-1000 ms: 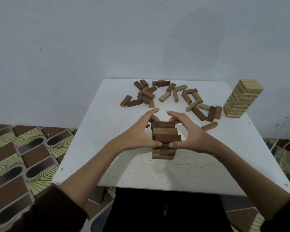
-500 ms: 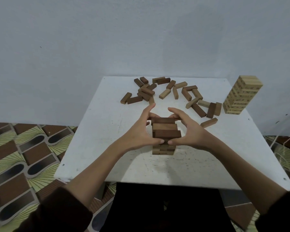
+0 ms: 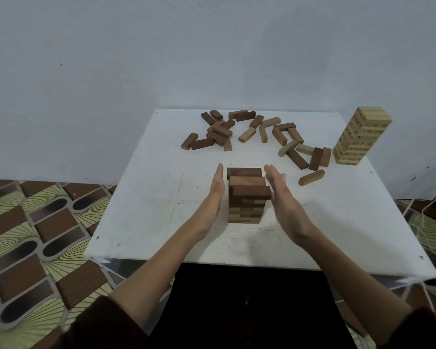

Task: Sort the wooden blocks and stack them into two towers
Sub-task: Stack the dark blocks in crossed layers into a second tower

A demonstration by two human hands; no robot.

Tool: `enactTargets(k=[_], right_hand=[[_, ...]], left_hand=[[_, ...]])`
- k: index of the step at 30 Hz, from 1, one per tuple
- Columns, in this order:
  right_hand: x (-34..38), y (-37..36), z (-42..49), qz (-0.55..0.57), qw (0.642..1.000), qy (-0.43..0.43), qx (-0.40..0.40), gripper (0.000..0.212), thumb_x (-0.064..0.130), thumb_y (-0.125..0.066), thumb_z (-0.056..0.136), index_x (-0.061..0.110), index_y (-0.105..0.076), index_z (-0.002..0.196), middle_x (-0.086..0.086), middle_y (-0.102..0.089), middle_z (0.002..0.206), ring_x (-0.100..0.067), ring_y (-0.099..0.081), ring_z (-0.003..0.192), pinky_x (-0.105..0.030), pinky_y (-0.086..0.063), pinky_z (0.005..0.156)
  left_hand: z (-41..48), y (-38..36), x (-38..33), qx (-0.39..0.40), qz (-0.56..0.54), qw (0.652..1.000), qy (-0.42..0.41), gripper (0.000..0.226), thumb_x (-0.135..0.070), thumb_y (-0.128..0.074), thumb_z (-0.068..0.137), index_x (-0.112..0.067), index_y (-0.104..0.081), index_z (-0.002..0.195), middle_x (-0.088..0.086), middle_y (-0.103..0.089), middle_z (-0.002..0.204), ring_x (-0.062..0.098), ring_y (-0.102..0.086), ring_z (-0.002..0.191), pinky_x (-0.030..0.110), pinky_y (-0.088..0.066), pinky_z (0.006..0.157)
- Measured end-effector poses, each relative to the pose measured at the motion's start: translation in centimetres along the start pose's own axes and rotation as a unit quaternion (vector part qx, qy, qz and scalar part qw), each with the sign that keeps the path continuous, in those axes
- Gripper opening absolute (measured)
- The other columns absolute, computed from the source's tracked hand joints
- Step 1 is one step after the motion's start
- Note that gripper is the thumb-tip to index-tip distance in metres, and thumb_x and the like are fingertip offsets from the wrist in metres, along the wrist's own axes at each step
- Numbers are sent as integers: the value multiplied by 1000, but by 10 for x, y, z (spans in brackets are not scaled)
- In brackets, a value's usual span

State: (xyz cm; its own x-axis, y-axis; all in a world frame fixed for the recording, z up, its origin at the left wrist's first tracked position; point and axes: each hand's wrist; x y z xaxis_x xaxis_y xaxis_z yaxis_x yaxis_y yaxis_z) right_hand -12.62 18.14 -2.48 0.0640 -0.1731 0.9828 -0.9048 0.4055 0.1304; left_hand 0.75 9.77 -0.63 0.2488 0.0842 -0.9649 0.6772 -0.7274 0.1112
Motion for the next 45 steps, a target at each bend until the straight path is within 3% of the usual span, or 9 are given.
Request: enactTargets(k=[6, 9, 14, 19, 23, 26, 28, 40, 45], right_hand=[[-3, -11, -4, 46, 999, 2, -19, 93, 81, -12, 71, 32, -8, 150, 13, -9, 158, -9, -7, 145, -39, -6, 120], [-3, -13, -2, 53, 998, -4, -18, 89, 80, -11, 73, 35, -8, 150, 10, -11, 158, -13, -9, 145, -42, -7, 120], [-5, -16, -1, 63, 998, -15, -10, 85, 74, -10, 72, 38, -10, 149, 5, -22, 154, -16, -20, 142, -42, -13, 119], [-5, -18, 0, 45, 999, -2, -5, 78, 68, -8, 79, 36, -11, 149, 10, -29, 148, -8, -29, 134, -25, -23, 108], [-2, -18, 0, 51, 999, -12, 3, 84, 74, -11, 74, 34, -16, 148, 5, -32, 148, -11, -31, 134, -34, -22, 115], [-1, -10, -1, 21, 1000, 1, 20, 88, 80, -34, 79, 31, -13, 148, 5, -21, 154, -14, -23, 140, -38, -23, 116], [1, 1, -3, -3, 999, 29, 41, 96, 58, -61, 73, 32, -7, 149, 17, -11, 155, -3, -16, 139, -15, -26, 105], [26, 28, 20, -234, 962, 102, 99, 107, 24, -82, 70, 30, -7, 146, 13, -33, 138, 0, -28, 124, 3, -18, 90], [28, 28, 21, -242, 961, 95, 99, 104, 18, -80, 72, 28, -8, 146, 13, -37, 127, -2, -29, 121, -20, -18, 104]], left_hand=[[-5, -11, 0, 3, -29, 1000, 2, 107, -96, -6, 54, -43, 5, 147, -20, -8, 151, 3, -9, 139, 28, -7, 112], [-8, -13, -8, -3, -24, 1000, -3, 51, -59, 6, 92, -44, -5, 139, -14, -25, 142, 5, -20, 137, 17, -17, 104], [-13, -19, -15, 8, -42, 999, -1, 27, -42, 8, 97, -46, -13, 115, -16, -29, 115, -1, -26, 110, -3, -29, 65], [-14, -18, -15, 15, -38, 999, -7, 29, -44, 8, 97, -46, -13, 118, -13, -30, 119, -1, -29, 109, 3, -29, 73], [-14, -12, -6, 33, -39, 998, -33, 34, -47, 4, 98, -48, -13, 128, -14, -29, 127, -1, -29, 116, 8, -28, 87], [-8, -3, -1, 44, 13, 998, -40, 101, -87, -30, 71, -33, 6, 149, -21, -9, 146, 1, -20, 131, 15, -24, 104], [-2, 6, 8, 29, 58, 994, -92, 132, -89, -58, 47, -35, 7, 149, -23, -2, 153, -1, -14, 138, 19, -21, 110], [26, 29, -2, 54, 128, 979, -148, 103, -32, -83, 58, -49, -12, 130, -1, -45, 133, 11, -43, 127, 42, -29, 115], [28, 29, -2, 61, 127, 979, -149, 100, -32, -82, 59, -55, -13, 128, 1, -49, 126, 11, -45, 124, 40, -30, 114]])
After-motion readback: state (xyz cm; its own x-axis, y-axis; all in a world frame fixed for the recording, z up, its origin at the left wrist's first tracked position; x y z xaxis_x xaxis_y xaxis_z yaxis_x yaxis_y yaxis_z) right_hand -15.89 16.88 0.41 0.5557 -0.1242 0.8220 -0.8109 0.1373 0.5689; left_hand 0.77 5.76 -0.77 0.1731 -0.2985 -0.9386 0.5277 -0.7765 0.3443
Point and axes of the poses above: each hand's wrist, its own z-axis towards the middle knuckle, its own y-axis out of the back of the hand, x = y × z
